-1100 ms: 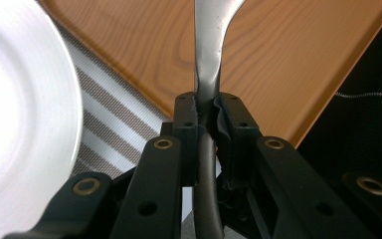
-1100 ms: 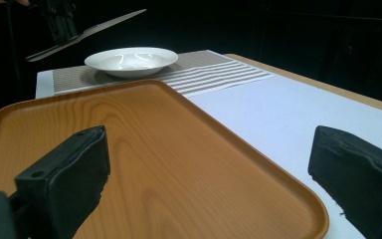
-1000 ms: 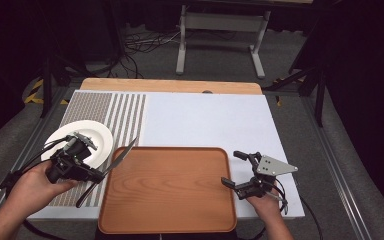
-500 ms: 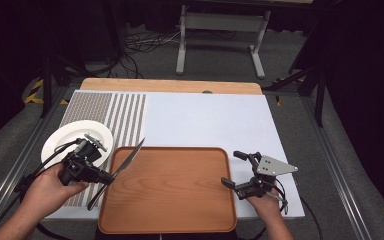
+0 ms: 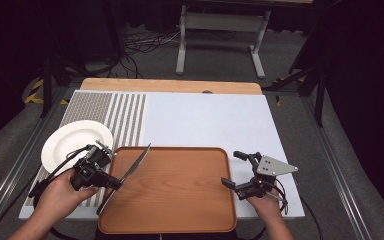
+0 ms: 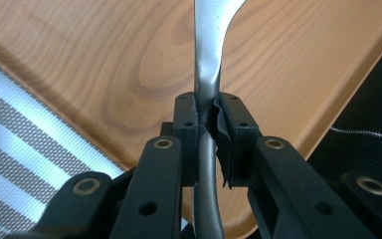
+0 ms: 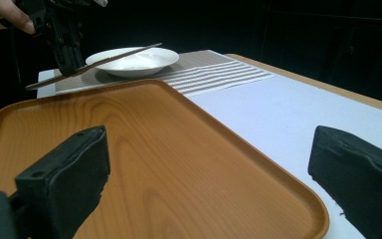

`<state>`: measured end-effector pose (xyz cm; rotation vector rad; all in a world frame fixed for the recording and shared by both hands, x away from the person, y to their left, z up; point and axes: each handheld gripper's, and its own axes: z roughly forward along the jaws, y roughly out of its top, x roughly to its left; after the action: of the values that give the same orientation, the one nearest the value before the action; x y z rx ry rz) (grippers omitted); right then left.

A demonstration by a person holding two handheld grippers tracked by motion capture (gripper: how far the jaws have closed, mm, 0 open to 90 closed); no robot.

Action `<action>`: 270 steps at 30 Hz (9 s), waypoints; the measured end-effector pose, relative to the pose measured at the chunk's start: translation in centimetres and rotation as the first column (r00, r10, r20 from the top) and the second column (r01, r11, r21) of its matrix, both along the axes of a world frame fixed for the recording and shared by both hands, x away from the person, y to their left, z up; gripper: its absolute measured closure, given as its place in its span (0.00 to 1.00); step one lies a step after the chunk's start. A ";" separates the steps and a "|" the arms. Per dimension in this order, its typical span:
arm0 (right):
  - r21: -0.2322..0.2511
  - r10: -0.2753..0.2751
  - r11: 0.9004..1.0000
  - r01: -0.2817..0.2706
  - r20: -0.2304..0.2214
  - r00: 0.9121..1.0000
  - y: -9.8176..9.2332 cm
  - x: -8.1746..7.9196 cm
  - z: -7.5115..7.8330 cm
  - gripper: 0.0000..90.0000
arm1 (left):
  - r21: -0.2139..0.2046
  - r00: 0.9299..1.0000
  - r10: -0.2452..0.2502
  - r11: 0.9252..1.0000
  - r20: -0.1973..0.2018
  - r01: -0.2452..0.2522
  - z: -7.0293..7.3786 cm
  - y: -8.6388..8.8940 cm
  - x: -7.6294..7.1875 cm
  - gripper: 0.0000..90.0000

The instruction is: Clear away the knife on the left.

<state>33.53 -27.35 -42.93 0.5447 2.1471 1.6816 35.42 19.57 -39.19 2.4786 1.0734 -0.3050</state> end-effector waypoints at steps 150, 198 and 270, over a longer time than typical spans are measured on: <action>0.004 0.023 1.000 -0.023 -0.009 1.000 0.1 0.0 -0.1 0.04 | 0.082 0.936 -0.241 0.970 0.258 0.227 -4.7 -3.1 -0.2 1.00; -0.005 0.025 1.000 -0.025 -0.010 1.000 0.3 0.0 -0.1 0.04 | 0.024 0.966 -0.119 0.993 0.231 0.116 -5.0 1.0 -1.0 0.97; -0.004 -0.056 0.998 0.056 -0.005 0.998 -0.5 0.0 -0.6 0.04 | -0.542 0.682 0.258 0.805 0.684 0.240 -8.1 6.9 -2.4 0.01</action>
<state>33.54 -27.85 -43.50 0.6032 2.1178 1.6477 33.03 26.43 -47.30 1.7168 0.5065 0.3264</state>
